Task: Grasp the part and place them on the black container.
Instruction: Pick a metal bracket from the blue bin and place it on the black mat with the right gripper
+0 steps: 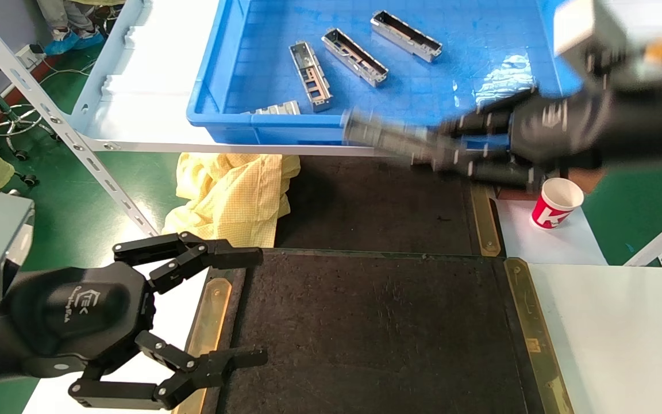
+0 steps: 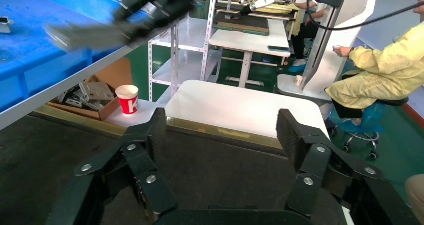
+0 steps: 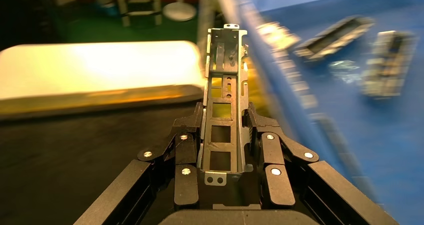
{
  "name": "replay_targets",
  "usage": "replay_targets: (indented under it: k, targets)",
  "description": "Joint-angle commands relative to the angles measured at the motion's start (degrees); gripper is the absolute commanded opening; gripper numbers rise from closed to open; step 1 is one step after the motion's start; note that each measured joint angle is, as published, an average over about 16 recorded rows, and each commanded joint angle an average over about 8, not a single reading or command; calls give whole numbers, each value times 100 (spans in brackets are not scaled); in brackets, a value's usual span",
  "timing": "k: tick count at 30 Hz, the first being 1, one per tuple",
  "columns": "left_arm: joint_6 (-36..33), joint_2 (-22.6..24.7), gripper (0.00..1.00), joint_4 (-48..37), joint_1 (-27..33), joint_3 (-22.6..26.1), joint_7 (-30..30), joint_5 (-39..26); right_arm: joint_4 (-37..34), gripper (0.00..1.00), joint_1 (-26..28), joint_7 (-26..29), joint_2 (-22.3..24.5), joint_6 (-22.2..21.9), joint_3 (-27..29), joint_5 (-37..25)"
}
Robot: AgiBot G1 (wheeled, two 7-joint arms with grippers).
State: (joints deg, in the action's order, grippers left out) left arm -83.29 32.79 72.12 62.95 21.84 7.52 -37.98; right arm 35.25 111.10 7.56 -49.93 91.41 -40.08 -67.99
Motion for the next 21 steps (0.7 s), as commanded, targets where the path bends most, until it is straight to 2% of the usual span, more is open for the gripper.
replay_targets:
  k: [1, 5, 10, 21]
  targets:
    - [0, 0, 100, 0, 0, 0, 0, 0, 658, 0, -264, 248, 231, -16, -217, 353]
    - [0, 0, 100, 0, 0, 0, 0, 0, 1237, 0, -566, 311, 400, -157, -469, 480]
    - [0, 0, 100, 0, 0, 0, 0, 0, 1455, 0, -941, -159, 266, -461, -669, 232]
    - [0, 0, 100, 0, 0, 1, 0, 0, 879, 0, -1717, -1260, -549, -1121, -849, -8]
